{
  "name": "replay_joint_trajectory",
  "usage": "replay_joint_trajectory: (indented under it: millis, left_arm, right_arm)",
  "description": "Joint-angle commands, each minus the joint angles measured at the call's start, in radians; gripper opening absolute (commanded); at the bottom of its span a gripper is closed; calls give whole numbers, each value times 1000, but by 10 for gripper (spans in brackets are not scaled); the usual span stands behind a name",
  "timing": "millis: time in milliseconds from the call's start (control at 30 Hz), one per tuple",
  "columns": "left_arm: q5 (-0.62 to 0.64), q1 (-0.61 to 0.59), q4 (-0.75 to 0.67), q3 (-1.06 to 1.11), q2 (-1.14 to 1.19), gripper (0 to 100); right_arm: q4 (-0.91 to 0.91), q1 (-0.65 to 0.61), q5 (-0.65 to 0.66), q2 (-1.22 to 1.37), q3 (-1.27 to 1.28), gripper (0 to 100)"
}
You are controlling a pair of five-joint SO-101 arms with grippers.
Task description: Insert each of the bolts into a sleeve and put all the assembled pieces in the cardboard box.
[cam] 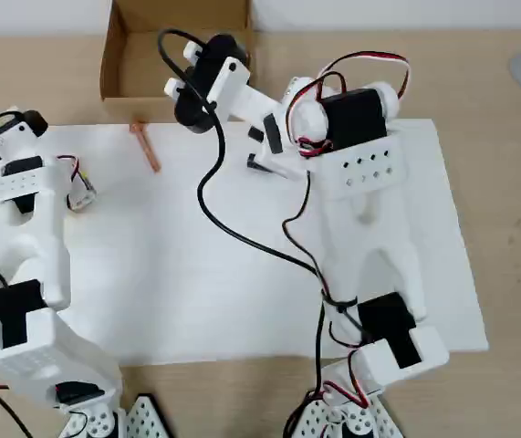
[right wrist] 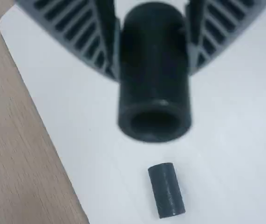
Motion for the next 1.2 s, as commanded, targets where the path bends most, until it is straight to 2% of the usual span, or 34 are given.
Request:
replay_joint_trajectory:
  millis: [0, 200, 300, 400, 567, 933, 1100, 1167]
  left_arm:
    - [-11, -6, 5, -46, -7, 16]
    - [-12, -6, 20, -44, -13, 16]
    - [-11, -6, 106, -97, -16, 16]
    - [-9, -9, 270, -226, -61, 16]
    - [-12, -32, 457, -342, -217, 17]
    - [-57, -17, 727, -338, -673, 17]
    - [-109, 21, 858, -353, -814, 17]
    - [-137, 20, 867, -313, -832, 17]
  right_arm:
    - [15, -5, -9, -58, -4, 11]
    - [15, -5, -9, -58, -4, 11]
    - [15, -5, -9, -58, 1, 11]
    - [15, -5, -9, -58, -1, 11]
    - [15, -5, -9, -58, -5, 11]
    - [15, -7, -11, -117, -4, 11]
    - [15, -5, -11, -156, 1, 11]
    - [15, -4, -11, -162, 2, 11]
